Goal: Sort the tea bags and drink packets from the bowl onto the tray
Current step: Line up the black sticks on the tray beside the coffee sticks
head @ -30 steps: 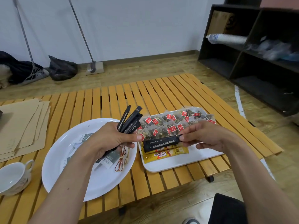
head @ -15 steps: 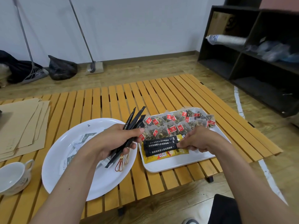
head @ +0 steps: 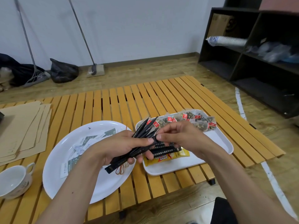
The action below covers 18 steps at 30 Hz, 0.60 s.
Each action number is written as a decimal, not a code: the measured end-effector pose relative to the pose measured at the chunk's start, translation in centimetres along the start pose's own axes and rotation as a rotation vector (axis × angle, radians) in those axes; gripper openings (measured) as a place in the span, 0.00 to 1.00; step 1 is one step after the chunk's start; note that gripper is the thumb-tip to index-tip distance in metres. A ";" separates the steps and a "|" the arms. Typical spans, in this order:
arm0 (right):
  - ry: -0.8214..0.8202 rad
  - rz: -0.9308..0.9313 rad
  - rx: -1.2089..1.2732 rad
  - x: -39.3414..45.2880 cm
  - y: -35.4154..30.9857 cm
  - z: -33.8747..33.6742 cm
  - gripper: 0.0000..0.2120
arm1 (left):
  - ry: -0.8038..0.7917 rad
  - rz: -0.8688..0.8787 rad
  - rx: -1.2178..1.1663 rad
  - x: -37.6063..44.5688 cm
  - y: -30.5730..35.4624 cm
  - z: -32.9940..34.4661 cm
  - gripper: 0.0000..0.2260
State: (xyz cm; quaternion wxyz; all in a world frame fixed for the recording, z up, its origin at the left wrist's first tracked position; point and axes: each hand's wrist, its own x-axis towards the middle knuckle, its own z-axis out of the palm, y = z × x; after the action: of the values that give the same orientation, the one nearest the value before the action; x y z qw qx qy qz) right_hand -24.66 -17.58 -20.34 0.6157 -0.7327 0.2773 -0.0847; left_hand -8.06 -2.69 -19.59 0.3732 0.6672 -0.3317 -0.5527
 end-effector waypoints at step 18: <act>-0.037 0.142 0.141 0.0 1.3 -4.0 0.04 | 0.217 -0.048 0.054 0.0 -1.0 -2.0 0.14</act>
State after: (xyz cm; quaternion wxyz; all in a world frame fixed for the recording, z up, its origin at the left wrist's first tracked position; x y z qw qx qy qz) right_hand -26.93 -21.10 -20.67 0.6752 -0.6675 0.3103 -0.0466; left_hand -6.02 -1.98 -20.21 0.3754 0.7407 -0.2882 -0.4768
